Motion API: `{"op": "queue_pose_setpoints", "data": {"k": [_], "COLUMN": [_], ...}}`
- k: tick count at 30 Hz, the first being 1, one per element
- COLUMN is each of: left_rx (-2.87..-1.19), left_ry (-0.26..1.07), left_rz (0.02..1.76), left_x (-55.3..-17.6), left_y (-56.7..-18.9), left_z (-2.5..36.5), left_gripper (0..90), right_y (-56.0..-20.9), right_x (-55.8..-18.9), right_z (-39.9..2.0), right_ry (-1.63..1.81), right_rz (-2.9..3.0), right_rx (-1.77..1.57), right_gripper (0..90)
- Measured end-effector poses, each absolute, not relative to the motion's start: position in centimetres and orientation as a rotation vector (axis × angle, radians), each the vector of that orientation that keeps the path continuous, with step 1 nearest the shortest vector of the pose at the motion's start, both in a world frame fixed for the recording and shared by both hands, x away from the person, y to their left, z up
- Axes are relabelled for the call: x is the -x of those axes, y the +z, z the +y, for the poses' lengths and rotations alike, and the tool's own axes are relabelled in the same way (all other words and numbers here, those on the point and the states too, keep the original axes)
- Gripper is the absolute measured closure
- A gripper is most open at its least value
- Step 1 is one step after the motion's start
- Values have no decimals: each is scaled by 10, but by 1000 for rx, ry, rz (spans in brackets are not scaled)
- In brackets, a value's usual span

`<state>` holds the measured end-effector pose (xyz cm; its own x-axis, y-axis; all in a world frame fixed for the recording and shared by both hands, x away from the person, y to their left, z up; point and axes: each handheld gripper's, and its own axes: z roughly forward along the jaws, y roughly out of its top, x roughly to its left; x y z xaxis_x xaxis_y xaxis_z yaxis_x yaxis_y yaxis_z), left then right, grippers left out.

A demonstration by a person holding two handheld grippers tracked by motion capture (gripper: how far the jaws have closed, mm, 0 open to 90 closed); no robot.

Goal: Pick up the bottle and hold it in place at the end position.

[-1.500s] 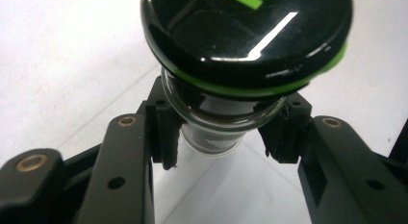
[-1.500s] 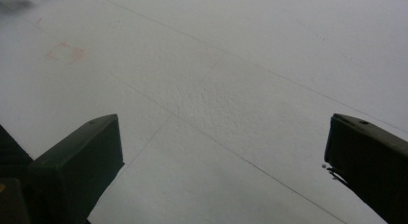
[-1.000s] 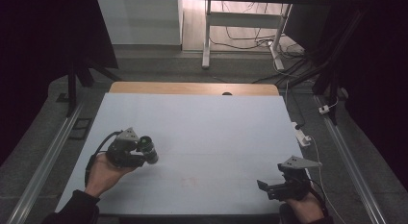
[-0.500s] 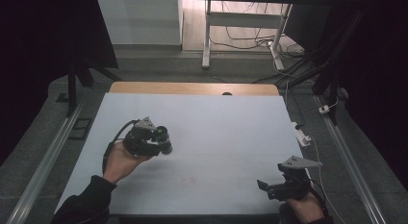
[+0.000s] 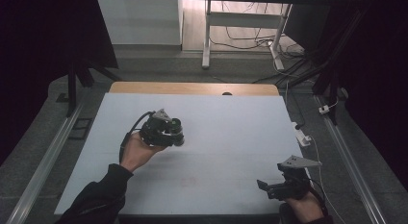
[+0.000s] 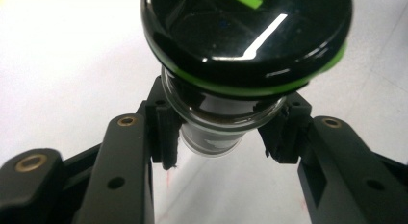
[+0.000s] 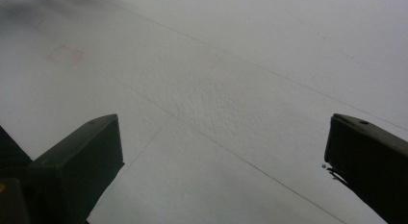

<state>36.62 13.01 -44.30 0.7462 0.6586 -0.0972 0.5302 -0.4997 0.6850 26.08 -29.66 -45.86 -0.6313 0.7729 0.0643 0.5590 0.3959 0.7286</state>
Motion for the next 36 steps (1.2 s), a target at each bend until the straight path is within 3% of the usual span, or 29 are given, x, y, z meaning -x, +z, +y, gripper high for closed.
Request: {"op": "queue_pose_setpoints", "data": {"k": [17, 36], "left_rx": [-2263, -2289], "left_ry": [221, 234], "left_rz": [827, 824], "left_x": [-400, -407], "left_y": [-463, -493], "left_z": [99, 81], "left_gripper": [536, 535], "right_y": [-459, -459], "right_x": [-262, -262], "right_z": [-296, -297], "right_ry": [1069, 1064], "right_rz": [2370, 2368], "right_rx": [-1178, -1183], "right_gripper": [0, 0]}}
